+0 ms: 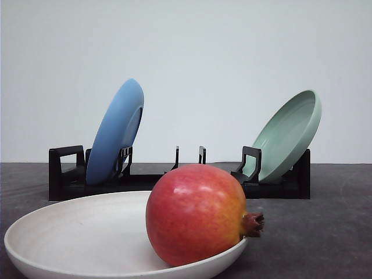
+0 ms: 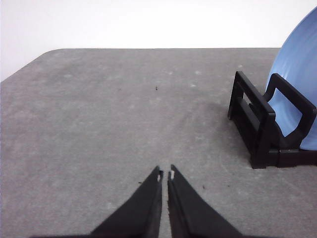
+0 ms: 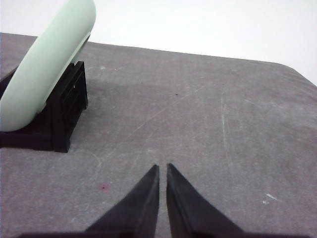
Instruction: Place pomegranate in white plate
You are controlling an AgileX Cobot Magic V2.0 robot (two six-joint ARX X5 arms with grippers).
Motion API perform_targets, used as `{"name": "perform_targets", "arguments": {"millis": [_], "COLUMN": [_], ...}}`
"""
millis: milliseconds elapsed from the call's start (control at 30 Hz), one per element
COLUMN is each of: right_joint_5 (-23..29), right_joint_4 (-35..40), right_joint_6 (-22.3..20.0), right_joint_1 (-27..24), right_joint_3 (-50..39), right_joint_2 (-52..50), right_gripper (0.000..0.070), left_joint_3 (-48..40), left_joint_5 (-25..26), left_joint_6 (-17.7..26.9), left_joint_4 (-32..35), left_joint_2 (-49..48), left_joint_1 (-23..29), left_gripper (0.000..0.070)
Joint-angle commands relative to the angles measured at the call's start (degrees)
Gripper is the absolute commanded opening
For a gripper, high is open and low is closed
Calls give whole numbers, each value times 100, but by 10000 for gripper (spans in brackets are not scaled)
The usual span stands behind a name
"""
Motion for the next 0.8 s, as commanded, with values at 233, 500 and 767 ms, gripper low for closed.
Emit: {"name": "perform_targets", "arguments": {"millis": [233,500,767], "right_joint_5": [4,4,4], "right_joint_4": [44,44,44], "right_joint_6": [79,79,79], "right_joint_1": [7,7,7], "right_joint_3": [-24,-24,-24], "right_joint_2": [-9,-9,-9], "right_gripper": [22,22,22], "left_joint_3": [-66,-66,-66], "left_joint_5": [11,11,9], "left_joint_6": [-39,-42,-42], "left_joint_4": [-2,-2,0], "left_joint_2": [-13,-13,-13], "left_joint_1": [-4,-4,-4], "left_gripper": [0,0,0]}}
